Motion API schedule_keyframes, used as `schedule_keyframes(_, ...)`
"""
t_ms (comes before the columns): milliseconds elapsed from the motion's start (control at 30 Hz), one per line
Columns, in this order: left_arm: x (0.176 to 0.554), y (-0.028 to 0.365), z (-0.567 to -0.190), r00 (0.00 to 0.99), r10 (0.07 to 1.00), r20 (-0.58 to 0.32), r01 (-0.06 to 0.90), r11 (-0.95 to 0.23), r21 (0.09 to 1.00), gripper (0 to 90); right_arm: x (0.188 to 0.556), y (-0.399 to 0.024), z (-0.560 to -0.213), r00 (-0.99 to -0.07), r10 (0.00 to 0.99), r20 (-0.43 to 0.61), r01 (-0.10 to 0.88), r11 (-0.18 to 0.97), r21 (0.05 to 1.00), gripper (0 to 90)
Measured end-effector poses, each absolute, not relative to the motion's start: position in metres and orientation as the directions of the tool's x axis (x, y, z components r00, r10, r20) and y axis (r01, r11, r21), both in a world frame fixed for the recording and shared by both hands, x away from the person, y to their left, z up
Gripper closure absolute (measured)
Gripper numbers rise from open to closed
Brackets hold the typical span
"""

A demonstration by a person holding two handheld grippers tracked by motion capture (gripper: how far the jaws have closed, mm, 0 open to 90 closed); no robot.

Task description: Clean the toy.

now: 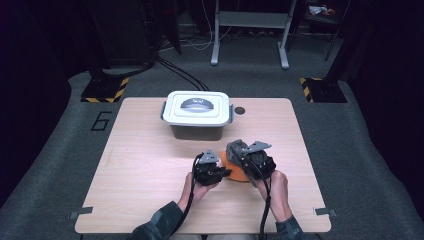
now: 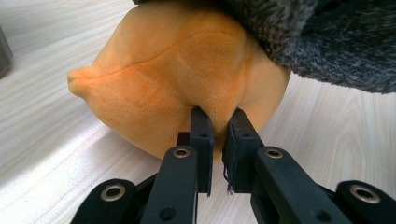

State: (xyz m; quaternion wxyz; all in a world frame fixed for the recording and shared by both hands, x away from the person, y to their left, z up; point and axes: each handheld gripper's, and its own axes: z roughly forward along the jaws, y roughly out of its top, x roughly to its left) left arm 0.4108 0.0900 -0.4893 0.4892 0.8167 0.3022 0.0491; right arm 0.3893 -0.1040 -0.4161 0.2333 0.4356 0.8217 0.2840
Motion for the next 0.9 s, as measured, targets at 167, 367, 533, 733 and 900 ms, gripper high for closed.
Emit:
schedule_keyframes(167, 0.412, 0.09, -0.49, 0.811, 0.539, -0.226, 0.449, -0.327, 0.832, 83.0, 0.392, -0.117, -0.418, -0.481, 0.867, -0.129, 0.599, 0.433, 0.674, 74.9)
schedule_keyframes(367, 0.412, 0.09, -0.491, 0.811, 0.539, -0.23, 0.452, -0.326, 0.831, 82.9, 0.399, -0.139, -0.425, -0.429, 0.897, -0.107, 0.634, 0.384, 0.671, 74.9)
schedule_keyframes(533, 0.413, 0.09, -0.491, 0.808, 0.537, -0.242, 0.46, -0.319, 0.829, 82.8, 0.408, -0.158, -0.437, -0.383, 0.92, -0.085, 0.673, 0.341, 0.657, 74.9)
schedule_keyframes(733, 0.413, 0.091, -0.492, 0.807, 0.536, -0.248, 0.464, -0.317, 0.827, 82.7, 0.421, -0.179, -0.462, -0.336, 0.94, -0.054, 0.726, 0.295, 0.621, 74.9)
schedule_keyframes(900, 0.414, 0.092, -0.492, 0.809, 0.534, -0.247, 0.464, -0.32, 0.826, 82.7, 0.428, -0.182, -0.478, -0.318, 0.948, -0.031, 0.763, 0.275, 0.585, 74.9)
